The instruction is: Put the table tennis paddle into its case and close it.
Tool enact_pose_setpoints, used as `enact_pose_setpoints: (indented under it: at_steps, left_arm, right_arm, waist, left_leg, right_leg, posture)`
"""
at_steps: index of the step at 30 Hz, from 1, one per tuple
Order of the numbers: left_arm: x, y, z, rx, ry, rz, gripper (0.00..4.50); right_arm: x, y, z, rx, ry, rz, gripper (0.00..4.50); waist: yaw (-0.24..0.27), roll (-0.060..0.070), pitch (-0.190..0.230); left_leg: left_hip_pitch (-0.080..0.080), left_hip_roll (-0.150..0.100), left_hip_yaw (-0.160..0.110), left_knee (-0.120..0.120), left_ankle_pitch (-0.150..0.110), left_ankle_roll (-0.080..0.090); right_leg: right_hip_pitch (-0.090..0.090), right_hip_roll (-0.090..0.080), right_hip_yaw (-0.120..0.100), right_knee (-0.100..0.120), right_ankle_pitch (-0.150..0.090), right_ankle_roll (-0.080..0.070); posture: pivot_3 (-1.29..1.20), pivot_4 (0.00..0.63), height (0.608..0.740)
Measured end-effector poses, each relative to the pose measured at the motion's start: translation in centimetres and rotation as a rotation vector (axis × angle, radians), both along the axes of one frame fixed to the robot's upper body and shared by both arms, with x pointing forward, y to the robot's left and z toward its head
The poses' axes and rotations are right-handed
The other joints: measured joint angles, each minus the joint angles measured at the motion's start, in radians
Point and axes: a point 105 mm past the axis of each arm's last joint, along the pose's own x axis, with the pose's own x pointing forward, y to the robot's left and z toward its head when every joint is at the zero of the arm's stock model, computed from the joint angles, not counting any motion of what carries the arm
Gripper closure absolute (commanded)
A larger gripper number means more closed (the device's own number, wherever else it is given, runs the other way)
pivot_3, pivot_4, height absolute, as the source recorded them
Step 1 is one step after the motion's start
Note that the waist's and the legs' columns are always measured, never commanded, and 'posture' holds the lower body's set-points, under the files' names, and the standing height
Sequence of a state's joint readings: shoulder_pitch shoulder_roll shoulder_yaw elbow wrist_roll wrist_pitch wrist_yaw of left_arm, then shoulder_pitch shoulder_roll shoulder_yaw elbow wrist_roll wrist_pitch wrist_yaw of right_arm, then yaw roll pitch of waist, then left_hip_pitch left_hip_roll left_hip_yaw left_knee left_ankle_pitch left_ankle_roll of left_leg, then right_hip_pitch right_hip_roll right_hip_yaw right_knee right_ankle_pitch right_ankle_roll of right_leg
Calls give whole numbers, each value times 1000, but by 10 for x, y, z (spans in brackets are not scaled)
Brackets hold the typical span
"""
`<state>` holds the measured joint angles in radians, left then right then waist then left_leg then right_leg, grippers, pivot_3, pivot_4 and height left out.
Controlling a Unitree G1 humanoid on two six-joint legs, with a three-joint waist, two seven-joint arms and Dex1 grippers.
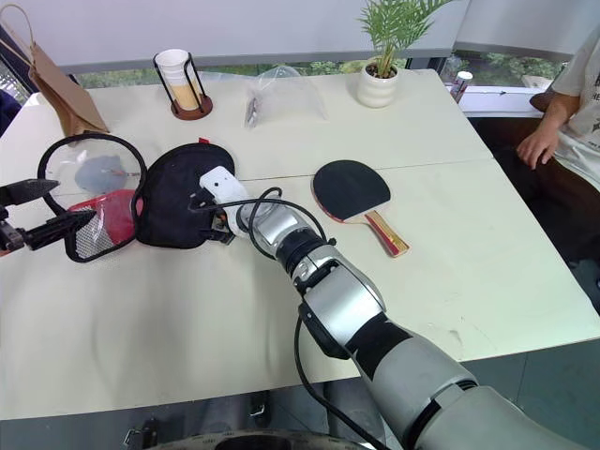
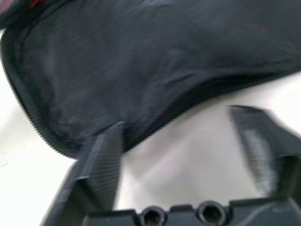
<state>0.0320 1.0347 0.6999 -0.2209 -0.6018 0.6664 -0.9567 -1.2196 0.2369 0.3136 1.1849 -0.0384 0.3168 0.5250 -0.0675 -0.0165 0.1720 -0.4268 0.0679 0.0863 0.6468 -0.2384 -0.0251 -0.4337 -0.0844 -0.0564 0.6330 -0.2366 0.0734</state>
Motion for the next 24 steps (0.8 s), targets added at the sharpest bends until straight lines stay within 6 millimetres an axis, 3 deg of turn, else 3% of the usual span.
enact_pose_setpoints:
  at_steps: [4,15,20,24]
  left_arm:
    - [-5,2,3,7,-8,18,20]
    - [-6,4,4,3,-21,33,20]
    - [1,-5,2,1,-17,-4,20]
    - [8,-12,-2,-4,-9,-36,20]
  right_arm:
    - [-3,2,-1,-16,-12,35,4357]
    - [-7,2,0,13,87,31,4438]
    - [-19,2,5,8,188,71,4438]
    - [-36,-21,-2,29,266,124,4438]
  waist:
    - [3,1,1]
    - [2,0,0]
    - [-1,-1,-1]
    - [3,-4,-3]
  left_leg:
    - [0,-1,0,0,0,0]
    - [1,-1,0,0,0,0]
    - [0,-1,0,-1,0,0]
    - [-1,-1,0,-2,0,0]
  right_leg:
    - [0,-2,-1,0,-1,-1]
    - [1,-3,-1,0,-1,-1]
    - [0,-3,-1,0,-1,-1]
    - [0,-3,-1,-1,0,1]
  posture:
    - [0,150,740]
    - [0,150,740]
    - [0,150,740]
    - [0,150,740]
